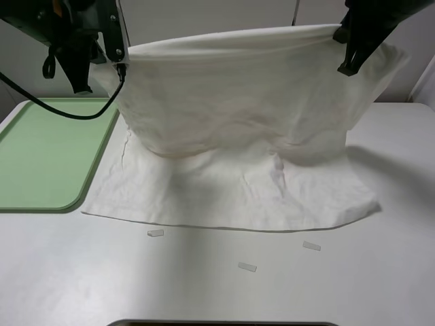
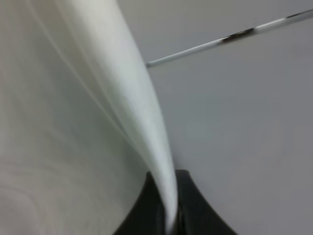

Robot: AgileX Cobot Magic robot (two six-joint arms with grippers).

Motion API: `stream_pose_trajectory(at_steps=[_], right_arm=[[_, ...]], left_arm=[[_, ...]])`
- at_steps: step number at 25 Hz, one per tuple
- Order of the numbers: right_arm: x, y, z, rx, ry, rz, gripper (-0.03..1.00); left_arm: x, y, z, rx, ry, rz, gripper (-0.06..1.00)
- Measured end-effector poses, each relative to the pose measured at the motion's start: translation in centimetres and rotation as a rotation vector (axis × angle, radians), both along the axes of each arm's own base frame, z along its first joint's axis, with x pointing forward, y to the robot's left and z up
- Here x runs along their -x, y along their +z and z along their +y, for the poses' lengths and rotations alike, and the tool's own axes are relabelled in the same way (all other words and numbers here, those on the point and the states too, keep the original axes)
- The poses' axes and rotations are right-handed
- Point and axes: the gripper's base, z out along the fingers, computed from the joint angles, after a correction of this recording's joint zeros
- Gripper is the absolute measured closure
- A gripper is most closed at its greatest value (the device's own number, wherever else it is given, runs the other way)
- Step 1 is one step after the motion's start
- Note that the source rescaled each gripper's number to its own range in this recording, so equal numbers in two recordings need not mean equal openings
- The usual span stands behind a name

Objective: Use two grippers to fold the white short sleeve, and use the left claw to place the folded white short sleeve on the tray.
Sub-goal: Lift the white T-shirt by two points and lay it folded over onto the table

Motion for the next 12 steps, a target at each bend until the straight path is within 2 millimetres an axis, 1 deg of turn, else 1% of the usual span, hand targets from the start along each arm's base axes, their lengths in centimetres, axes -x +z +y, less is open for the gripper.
stream_pose_trajectory(at_steps=[2, 6, 9, 12], right_arm=[[0.2, -0.9, 0.0, -0.002, -0.003, 0.028, 0.97], [1.0, -3.3, -0.2, 0.008, -0.006, 0.105, 0.97], [1.5, -4.6, -0.3, 0.015, -0.006, 0.141, 0.97], [2.0, -5.8, -0.4, 0.018, -0.005, 0.173, 0.97]], left_arm=[[0.2, -0.5, 0.0, 0.018, 0.025, 0.048, 0.94], [0.7, -1.2, 0.1, 0.026, 0.052, 0.115, 0.94], [1.4, -2.4, 0.3, 0.028, 0.064, 0.167, 0.94], [2.4, -4.2, 0.5, 0.015, 0.072, 0.232, 0.94]])
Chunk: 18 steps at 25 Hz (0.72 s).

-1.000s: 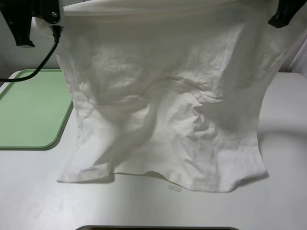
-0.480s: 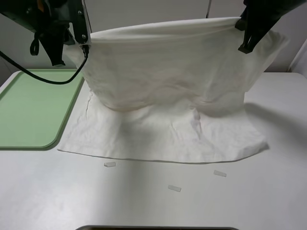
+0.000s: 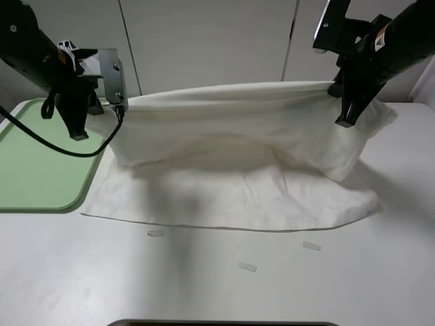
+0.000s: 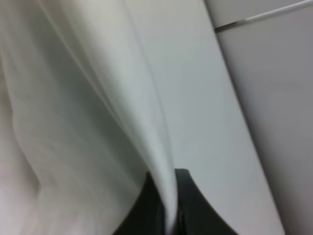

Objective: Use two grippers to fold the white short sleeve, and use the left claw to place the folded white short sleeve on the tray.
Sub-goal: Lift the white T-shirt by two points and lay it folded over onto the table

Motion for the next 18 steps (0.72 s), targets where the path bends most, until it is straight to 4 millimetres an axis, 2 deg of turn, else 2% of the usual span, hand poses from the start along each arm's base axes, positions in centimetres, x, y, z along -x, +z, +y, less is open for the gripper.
stream_pose_trajectory(at_steps=[4, 8, 18], right_arm=[[0.6, -1.1, -0.1, -0.001, -0.006, 0.041, 0.97], [1.0, -1.6, -0.2, -0.012, -0.034, 0.1, 0.97], [2.6, -2.6, -0.6, -0.008, -0.116, 0.309, 0.97]], left_arm=[[1.3, -2.0, 0.3, -0.008, 0.007, 0.073, 0.94], [2.4, -3.2, 0.3, 0.029, 0.056, 0.168, 0.94], [3.7, -3.6, -0.1, 0.109, 0.142, 0.32, 0.94]])
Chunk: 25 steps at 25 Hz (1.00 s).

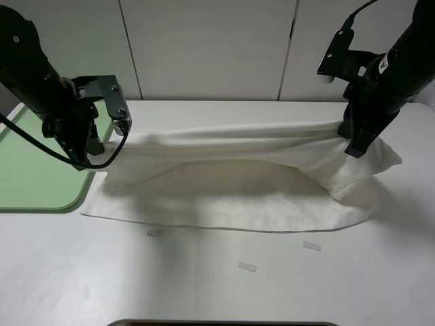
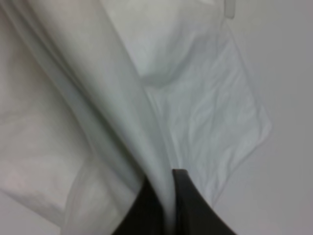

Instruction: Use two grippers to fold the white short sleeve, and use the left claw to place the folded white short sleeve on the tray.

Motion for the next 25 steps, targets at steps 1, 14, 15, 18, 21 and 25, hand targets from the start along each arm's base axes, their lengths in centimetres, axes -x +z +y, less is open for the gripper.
stream_pose_trajectory(at_steps=[1, 14, 15, 18, 21, 25], right_arm=[[0.0, 0.0, 0.0, 0.0, 0.0, 0.0, 0.97], [0.47, 0.74, -0.82, 0.002, -0.093, 0.001, -0.02], [0.47, 0.74, -0.82, 0.001, -0.094, 0.001, -0.03], [0.47, 0.74, -0.82, 0.0, -0.095, 0.0, -0.03], [0.47, 0.74, -0.82, 0.0, -0.095, 0.0, -0.03], [0.62, 0.75, -0.49, -0.051, -0.117, 0.015, -0.03]], left_arm=[[0.02, 0.0, -0.01, 0.002, 0.002, 0.002, 0.94], [-0.41, 0.07, 0.32, -0.016, 0.016, -0.043, -0.03], [-0.41, 0.07, 0.32, -0.016, 0.016, -0.043, -0.04], [-0.41, 0.07, 0.32, -0.016, 0.016, -0.043, -0.05], [-0.41, 0.07, 0.32, -0.014, 0.025, -0.042, -0.05], [-0.27, 0.09, 0.41, -0.014, 0.065, -0.019, -0.05]])
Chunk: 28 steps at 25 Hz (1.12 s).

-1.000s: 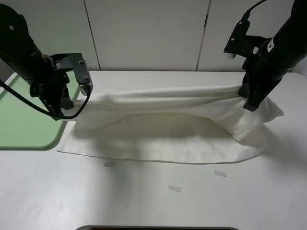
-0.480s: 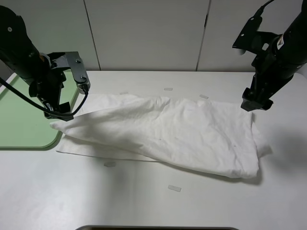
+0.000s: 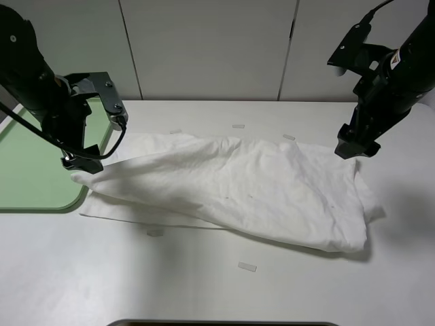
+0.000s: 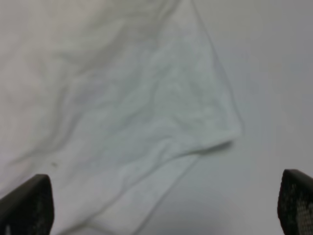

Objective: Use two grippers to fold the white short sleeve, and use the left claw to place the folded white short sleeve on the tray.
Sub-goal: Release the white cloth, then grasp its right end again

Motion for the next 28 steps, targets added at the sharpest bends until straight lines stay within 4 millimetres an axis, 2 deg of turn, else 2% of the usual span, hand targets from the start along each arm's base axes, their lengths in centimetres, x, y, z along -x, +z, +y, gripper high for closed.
stream_pose_trajectory(at_steps=[1, 2, 4, 8, 13, 19, 21, 22, 27, 28], right_arm=[[0.1, 0.1, 0.1, -0.02, -0.009, 0.003, -0.03], [0.4, 0.7, 0.3, -0.067, -0.024, -0.011, -0.03], [0.6, 1.3, 0.4, -0.097, -0.032, -0.029, -0.03], [1.4, 2.8, 0.7, -0.184, -0.057, -0.066, -0.03], [2.8, 5.0, 0.9, -0.297, -0.083, -0.11, -0.03], [3.7, 5.9, 0.9, -0.345, -0.096, -0.102, -0.03], [3.7, 5.9, 1.0, -0.358, -0.102, -0.098, -0.03], [3.7, 5.9, 1.0, -0.358, -0.102, -0.098, -0.03], [3.8, 5.9, 1.1, -0.37, -0.107, -0.093, -0.03], [3.8, 5.9, 1.1, -0.371, -0.107, -0.093, -0.03]], left_arm=[[0.0, 0.2, 0.0, 0.001, 0.018, 0.011, -0.05], [0.1, 1.3, 0.1, 0.017, 0.084, 0.016, -0.05], [0.2, 1.4, 0.1, 0.019, 0.087, 0.016, -0.05], [1.8, 5.2, 0.6, 0.051, 0.162, -0.02, -0.05], [5.5, 10.3, 1.8, 0.114, 0.274, -0.085, -0.05], [11.2, 15.9, 3.5, 0.256, 0.4, -0.232, -0.05], [12.7, 16.8, 3.9, 0.289, 0.415, -0.263, -0.05], [12.7, 16.8, 3.9, 0.289, 0.415, -0.263, -0.05], [16.7, 17.5, 4.9, 0.384, 0.461, -0.31, -0.05], [16.7, 17.5, 4.9, 0.384, 0.461, -0.31, -0.05]])
